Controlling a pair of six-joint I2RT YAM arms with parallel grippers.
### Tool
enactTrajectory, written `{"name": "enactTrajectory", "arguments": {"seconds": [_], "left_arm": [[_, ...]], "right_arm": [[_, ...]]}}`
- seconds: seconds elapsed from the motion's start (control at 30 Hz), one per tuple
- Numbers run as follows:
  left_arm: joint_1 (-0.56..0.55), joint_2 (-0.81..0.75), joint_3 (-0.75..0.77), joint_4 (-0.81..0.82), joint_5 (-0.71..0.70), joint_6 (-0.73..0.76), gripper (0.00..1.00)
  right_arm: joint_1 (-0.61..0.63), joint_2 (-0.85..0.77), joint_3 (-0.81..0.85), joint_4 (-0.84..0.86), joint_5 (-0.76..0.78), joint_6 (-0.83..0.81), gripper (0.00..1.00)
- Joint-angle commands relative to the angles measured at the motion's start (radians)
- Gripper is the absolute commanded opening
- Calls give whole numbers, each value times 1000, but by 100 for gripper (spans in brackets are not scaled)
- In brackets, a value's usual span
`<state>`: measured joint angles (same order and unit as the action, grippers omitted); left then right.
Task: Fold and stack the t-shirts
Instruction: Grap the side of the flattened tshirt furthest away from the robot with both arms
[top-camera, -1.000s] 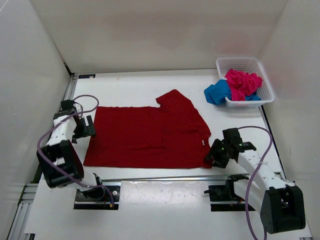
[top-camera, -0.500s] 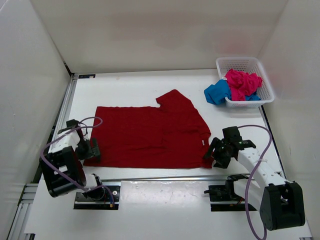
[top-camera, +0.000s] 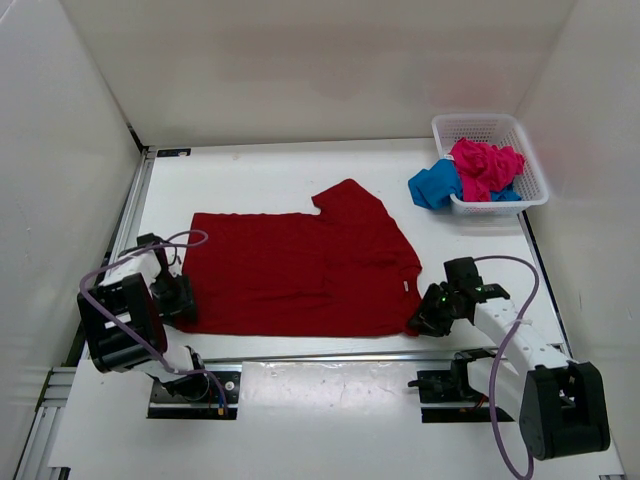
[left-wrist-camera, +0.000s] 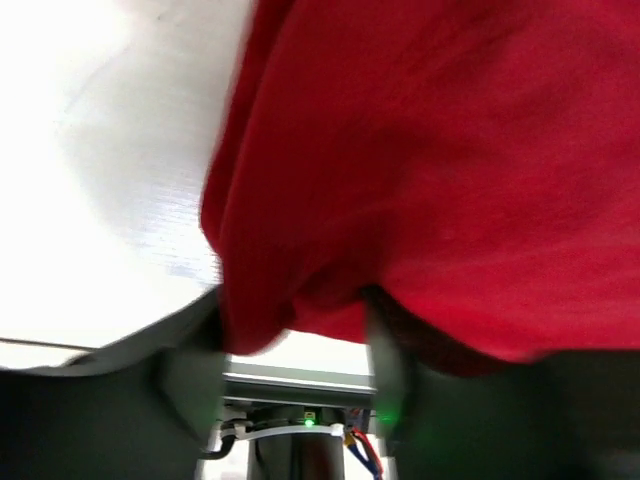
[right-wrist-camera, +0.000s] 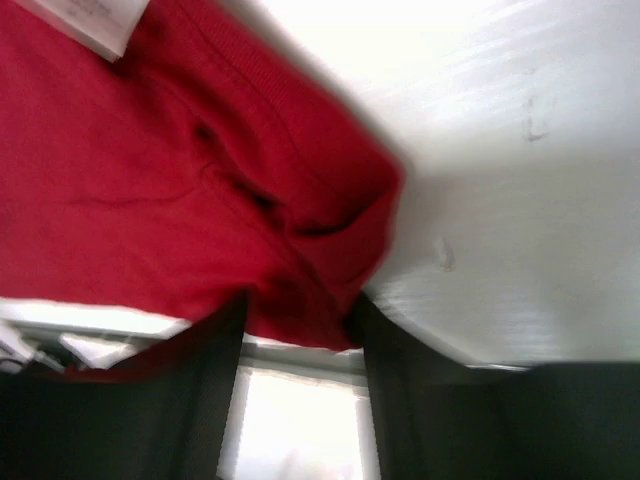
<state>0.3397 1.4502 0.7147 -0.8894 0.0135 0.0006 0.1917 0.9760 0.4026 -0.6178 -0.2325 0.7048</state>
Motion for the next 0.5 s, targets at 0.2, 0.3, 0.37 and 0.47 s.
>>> {"name": "enactTrajectory", "arguments": {"seconds": [0.2, 0.3, 0.37, 0.47], "left_arm": [[-5, 6, -11, 115, -25, -1, 10], [10, -65, -21, 54, -108, -1, 10], [44, -106, -12, -35, -128, -1, 10], [55, -131, 3, -112, -176, -1, 10]], "right_arm": [[3, 23, -7, -57, 53, -1, 1], [3, -42, 22, -164, 76, 22, 1], [3, -112, 35, -224, 96, 41, 1], [3, -207, 35, -319, 108, 90, 1]]}}
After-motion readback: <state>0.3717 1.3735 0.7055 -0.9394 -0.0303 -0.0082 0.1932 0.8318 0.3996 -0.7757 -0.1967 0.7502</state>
